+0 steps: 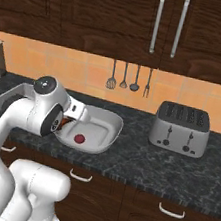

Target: Place one tomato and one chicken drumstick in each tupperware on the nearby counter, to pack two identical lunches.

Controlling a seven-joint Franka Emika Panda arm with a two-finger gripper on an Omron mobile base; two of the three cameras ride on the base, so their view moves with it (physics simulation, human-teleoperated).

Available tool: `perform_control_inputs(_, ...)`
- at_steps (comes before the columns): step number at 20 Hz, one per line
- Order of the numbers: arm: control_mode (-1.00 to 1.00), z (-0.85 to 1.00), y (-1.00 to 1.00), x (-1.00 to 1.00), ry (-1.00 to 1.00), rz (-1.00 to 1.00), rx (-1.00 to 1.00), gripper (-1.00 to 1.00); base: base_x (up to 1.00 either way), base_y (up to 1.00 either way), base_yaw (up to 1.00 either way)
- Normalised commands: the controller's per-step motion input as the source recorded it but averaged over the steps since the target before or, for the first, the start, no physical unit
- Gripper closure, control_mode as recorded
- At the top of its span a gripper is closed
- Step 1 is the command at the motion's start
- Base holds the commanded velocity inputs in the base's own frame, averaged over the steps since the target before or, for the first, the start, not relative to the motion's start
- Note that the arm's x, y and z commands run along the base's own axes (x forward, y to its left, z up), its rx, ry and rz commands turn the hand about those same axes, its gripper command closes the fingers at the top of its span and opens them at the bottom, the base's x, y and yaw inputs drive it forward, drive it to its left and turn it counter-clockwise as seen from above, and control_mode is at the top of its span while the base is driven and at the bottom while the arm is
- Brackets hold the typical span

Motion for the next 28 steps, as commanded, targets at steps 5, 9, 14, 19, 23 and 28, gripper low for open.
perform_control_inputs(5,-1.00,-0.37,0.00,0.95,0.02,0.00,-0.02,1.00,0.00,0.00,0.00)
perform_control_inputs(9,-1.00,-0.74,-0.11,0.74,0.05,0.02,-0.03,1.00,0.00,0.00,0.00)
perform_control_inputs(14,-1.00,-0.22,-0.27,0.85,0.11,0.00,0.02,1.00,0.00,0.00,0.00)
perform_control_inputs(19,-1.00,-0.09,-0.03,0.57,0.08,0.02,0.00,-1.00,0.00,0.00,0.00)
perform_control_inputs(23,-1.00,0.00,-0.19,0.12,0.00,0.00,0.01,-1.00,0.00,0.00,0.00)
perform_control_inputs(28,-1.00,0.05,0.02,-0.17,0.00,0.02,0.00,-1.00,0.00,0.00,0.00)
